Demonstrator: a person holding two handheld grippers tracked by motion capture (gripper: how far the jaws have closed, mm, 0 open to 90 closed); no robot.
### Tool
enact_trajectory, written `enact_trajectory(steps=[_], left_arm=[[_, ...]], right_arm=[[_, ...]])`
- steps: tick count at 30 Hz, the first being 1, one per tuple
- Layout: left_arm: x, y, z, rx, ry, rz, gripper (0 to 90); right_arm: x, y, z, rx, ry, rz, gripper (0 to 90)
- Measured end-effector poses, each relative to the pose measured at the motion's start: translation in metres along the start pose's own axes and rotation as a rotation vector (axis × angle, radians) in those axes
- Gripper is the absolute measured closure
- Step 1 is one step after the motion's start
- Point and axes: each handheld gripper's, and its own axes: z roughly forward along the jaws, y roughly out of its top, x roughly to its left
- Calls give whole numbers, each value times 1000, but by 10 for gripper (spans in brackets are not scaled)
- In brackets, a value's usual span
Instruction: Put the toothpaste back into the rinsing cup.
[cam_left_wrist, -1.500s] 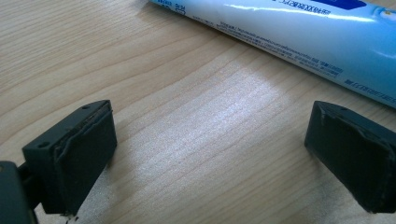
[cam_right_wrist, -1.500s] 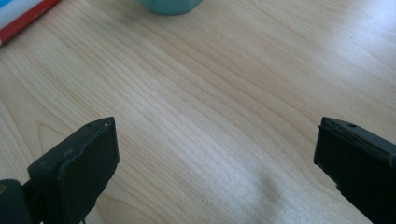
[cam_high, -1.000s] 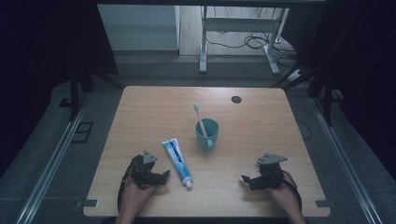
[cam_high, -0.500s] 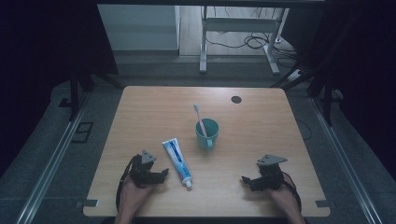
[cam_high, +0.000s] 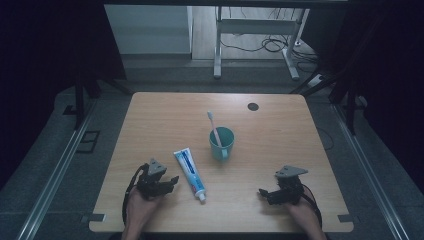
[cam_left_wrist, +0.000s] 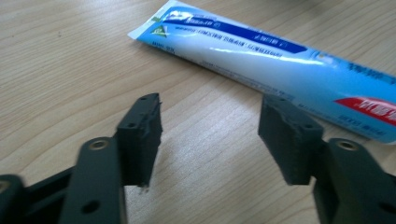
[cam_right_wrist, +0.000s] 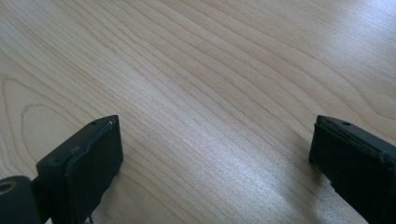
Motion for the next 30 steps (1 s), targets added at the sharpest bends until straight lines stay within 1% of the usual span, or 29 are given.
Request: enact_trajectory(steps=[2, 3, 5, 7, 8, 9, 12, 14, 16, 19, 21, 22, 28, 30], left_arm=[[-1, 1, -1, -1, -13, 3, 473], [-1, 2, -2, 1, -16, 13, 498], [-2, 5, -3, 5, -29, 20, 545], [-2, 9, -4, 7, -38, 19, 604], [-2, 10, -4, 8, -36, 12, 643], [-2, 12, -4, 12, -37, 7, 659], [-3, 18, -3, 22, -86, 4, 735], [-5, 22, -1, 33, -102, 13, 778], [-9, 26, 1, 40, -128, 23, 825], [-14, 30, 4, 44, -150, 34, 894], [-18, 34, 7, 48, -170, 39, 897], [-20, 36, 8, 55, -176, 49, 897], [-34, 47, 18, 72, -200, 91, 897], [-41, 51, 22, 78, -205, 100, 897]], right_arm=[[0, 0, 0, 0, 0, 0, 26], [0, 0, 0, 0, 0, 0, 26], [0, 0, 0, 0, 0, 0, 26], [0, 0, 0, 0, 0, 0, 27], [0, 0, 0, -1, -1, 0, 27], [0, 0, 0, -1, -1, 0, 27], [0, 0, 0, -1, -1, 0, 27], [0, 0, 0, -1, -1, 1, 28], [0, 0, 0, -1, -2, 1, 28], [0, 0, 0, -1, -2, 1, 29], [0, 0, 0, -1, -2, 1, 29], [0, 0, 0, -2, -2, 1, 29], [0, 0, 0, -1, -2, 1, 29], [0, 0, 0, -1, -2, 1, 29]])
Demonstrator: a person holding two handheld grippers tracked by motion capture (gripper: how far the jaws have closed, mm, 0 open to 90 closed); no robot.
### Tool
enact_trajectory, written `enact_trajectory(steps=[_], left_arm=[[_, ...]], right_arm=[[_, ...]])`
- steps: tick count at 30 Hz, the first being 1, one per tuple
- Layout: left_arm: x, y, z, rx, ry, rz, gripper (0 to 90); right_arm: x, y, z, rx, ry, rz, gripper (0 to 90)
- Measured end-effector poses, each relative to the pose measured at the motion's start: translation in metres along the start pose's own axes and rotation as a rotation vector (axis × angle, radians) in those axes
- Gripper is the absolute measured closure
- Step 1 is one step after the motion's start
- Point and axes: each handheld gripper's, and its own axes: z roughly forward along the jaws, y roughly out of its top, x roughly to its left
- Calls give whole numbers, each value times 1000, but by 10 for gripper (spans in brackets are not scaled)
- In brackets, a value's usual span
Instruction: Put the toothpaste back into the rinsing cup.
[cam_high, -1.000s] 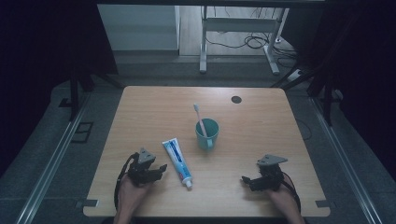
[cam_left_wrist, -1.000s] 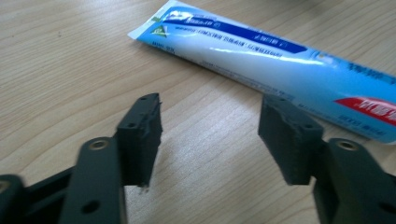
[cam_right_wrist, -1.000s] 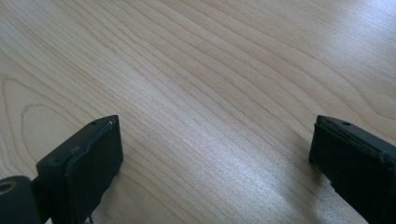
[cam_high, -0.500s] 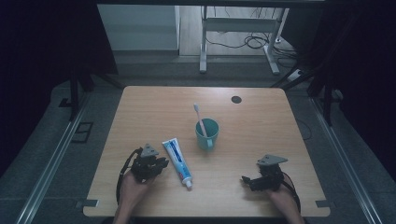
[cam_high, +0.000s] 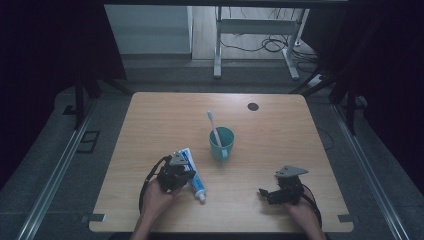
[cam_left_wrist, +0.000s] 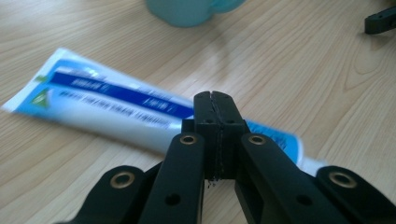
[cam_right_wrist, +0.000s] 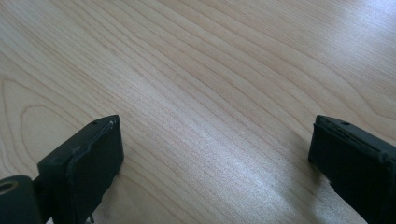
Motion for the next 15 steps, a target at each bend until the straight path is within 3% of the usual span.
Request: enact_trajectory(steps=[11, 15], left_arm=[[-15, 6, 22, 50, -45, 4, 897], [-17, 6, 23, 56, -38, 9, 897]], right_arm=[[0, 0, 0, 0, 0, 0, 29], [0, 0, 0, 0, 0, 0, 29]])
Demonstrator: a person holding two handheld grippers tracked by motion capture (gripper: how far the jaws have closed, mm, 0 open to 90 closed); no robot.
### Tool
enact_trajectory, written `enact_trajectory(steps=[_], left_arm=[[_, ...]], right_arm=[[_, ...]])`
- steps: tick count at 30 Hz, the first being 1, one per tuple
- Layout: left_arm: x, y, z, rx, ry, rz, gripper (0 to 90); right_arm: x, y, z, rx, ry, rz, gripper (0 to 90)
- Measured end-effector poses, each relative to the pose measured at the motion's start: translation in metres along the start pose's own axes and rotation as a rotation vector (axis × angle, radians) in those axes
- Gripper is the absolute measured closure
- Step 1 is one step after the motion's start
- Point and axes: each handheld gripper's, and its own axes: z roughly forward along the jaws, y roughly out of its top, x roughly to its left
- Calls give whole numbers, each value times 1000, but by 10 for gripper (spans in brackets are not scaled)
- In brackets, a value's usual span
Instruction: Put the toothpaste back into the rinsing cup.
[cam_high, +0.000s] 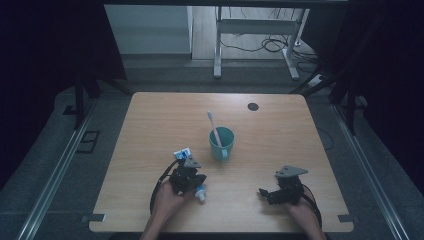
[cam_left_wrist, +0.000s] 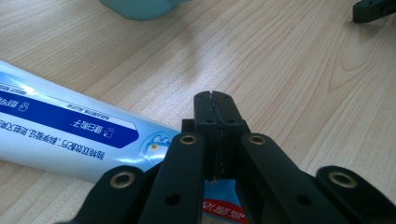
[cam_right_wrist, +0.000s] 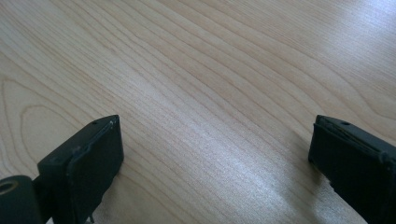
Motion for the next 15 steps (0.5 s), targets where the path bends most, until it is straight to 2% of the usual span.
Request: enact_trajectory(steps=[9, 15], left_arm=[[3, -7, -3, 20, -24, -25, 897], [7, -14, -6, 46, -7, -42, 897]], right_arm=[[0, 0, 0, 0, 0, -1, 29], [0, 0, 0, -2, 0, -3, 30]])
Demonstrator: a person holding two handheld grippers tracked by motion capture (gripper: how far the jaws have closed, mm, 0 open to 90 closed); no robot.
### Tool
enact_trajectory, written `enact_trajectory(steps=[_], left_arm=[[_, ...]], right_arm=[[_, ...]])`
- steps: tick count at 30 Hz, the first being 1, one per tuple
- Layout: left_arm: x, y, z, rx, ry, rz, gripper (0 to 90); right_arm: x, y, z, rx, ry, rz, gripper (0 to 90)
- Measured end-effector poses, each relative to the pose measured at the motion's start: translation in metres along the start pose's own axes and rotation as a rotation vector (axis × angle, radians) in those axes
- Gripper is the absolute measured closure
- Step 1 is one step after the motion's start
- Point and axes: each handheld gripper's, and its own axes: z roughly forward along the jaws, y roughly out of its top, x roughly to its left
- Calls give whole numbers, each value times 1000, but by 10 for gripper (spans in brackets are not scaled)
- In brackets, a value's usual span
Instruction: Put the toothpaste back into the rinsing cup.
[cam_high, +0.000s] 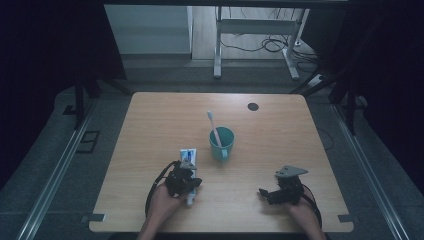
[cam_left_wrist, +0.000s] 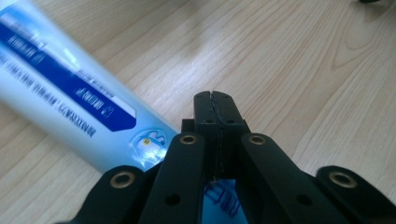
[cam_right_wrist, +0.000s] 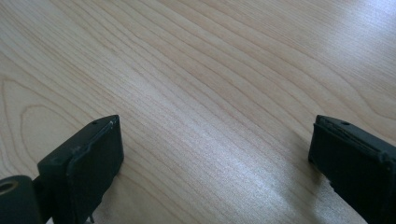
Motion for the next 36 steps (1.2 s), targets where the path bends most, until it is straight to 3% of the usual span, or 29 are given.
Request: enact_trajectory(steps=[26, 36], left_arm=[[30, -27, -29, 38, 88, -6, 890], [32, -23, -34, 21, 66, 11, 815]], right_arm=[[0, 0, 0, 0, 1, 0, 29], [0, 0, 0, 0, 0, -1, 30]])
